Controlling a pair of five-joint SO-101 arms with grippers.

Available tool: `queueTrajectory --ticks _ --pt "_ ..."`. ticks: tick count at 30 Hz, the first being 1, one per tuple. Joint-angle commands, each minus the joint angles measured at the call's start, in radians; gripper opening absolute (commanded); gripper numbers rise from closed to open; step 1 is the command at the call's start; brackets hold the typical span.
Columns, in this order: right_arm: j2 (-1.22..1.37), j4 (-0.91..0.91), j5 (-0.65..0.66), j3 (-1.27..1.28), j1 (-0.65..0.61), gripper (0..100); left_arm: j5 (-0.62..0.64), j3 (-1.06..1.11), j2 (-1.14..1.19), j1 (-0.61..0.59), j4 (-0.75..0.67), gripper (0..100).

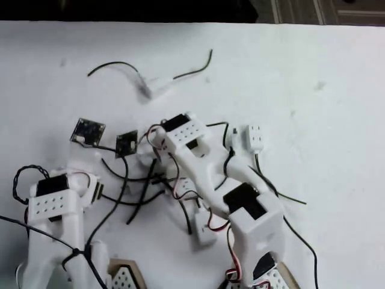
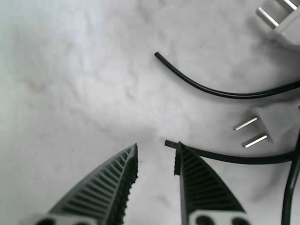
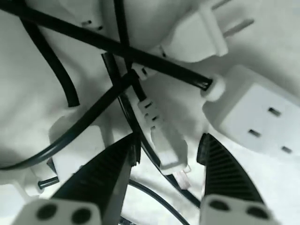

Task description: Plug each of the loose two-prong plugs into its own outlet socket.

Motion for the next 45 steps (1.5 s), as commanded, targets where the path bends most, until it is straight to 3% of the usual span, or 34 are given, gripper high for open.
queueTrajectory --ticks 1,7,15,28,45 --pt "-0.004 -0.019 0.014 -0.034 0.019 18.7 -0.008 0.002 -0.028 -0.010 -0.020 15" --pt "-0.047 -0.062 0.014 -0.034 0.041 1.2 -0.009 0.002 -0.027 -0.010 -0.021 15" --pt "-0.163 -0.044 0.017 -0.032 0.150 1.8 -0.011 0.002 -0.025 -0.010 -0.021 15" --pt "-0.191 0.139 0.275 0.003 0.375 1.8 -0.009 0.002 -0.025 -0.007 -0.021 15" --pt "-0.193 0.150 0.462 0.061 0.762 1.7 -0.009 0.002 -0.025 -0.005 -0.021 15"
